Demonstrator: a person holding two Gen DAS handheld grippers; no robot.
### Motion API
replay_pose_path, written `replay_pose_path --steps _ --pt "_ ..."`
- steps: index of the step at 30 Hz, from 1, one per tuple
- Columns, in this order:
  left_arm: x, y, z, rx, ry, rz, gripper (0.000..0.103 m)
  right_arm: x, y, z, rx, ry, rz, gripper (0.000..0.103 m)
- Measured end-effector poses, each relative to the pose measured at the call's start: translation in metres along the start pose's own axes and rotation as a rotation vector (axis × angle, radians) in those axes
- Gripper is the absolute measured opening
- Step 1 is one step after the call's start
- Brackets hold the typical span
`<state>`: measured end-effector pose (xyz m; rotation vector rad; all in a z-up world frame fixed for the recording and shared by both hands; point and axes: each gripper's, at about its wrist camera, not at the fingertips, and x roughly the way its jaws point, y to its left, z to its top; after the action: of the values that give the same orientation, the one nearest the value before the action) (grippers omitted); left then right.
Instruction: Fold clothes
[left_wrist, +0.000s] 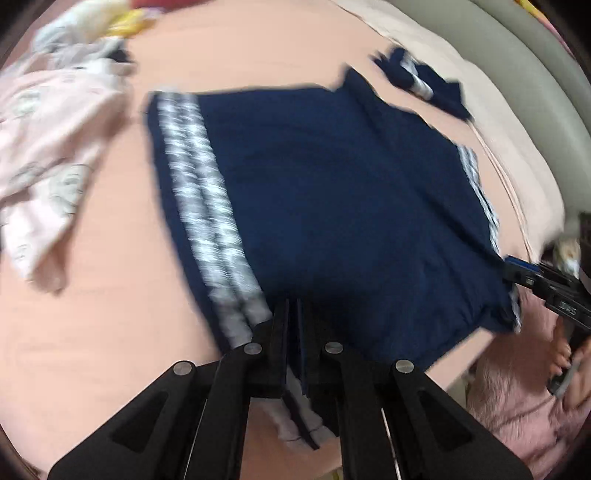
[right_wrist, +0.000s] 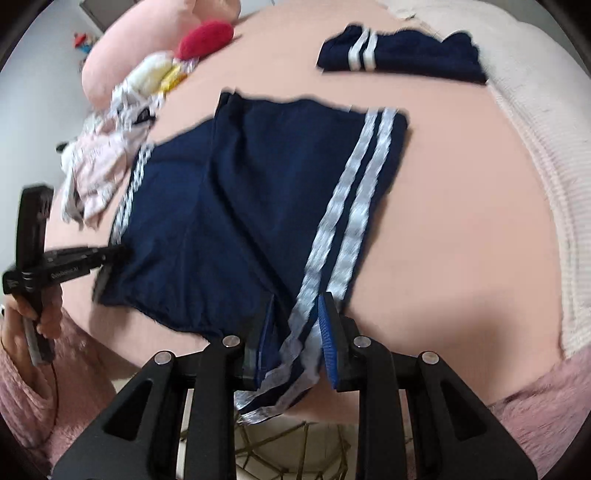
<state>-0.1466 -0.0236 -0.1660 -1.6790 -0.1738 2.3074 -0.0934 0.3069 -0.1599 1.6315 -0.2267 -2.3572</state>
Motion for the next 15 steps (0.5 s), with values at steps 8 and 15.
replay_pose_path --steps 8,15 --pt "-0.013 -0.054 0.064 0.147 -0.176 -0.012 0.007 0.005 -0.034 0.077 -0.026 -0.079 -0.153 0.048" --pt "0.032 -0.073 0.135 0.183 -0.181 -0.048 0.011 0.043 -0.074 0.105 0.072 -0.064 -0.167 0.049"
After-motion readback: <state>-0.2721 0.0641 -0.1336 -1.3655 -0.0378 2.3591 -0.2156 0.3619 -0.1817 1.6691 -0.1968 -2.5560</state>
